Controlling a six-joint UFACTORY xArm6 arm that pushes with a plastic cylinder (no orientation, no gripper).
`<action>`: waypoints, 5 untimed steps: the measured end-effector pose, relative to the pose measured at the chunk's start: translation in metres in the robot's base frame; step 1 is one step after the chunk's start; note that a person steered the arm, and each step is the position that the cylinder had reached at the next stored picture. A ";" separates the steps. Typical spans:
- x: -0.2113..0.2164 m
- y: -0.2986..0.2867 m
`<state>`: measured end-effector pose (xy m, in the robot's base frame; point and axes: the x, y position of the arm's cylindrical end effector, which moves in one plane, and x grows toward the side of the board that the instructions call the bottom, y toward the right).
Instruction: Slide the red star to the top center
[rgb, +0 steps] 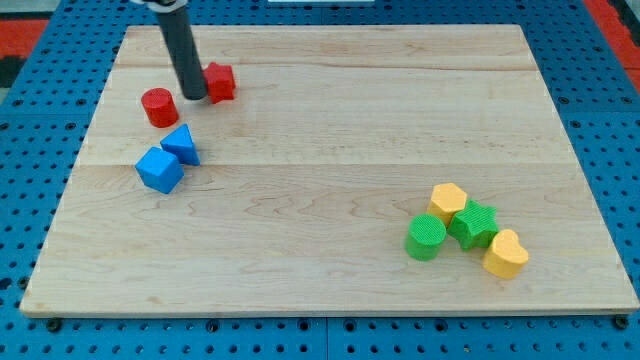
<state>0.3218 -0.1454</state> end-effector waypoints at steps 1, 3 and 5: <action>-0.031 0.041; -0.040 0.014; -0.040 -0.042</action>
<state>0.2820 -0.1875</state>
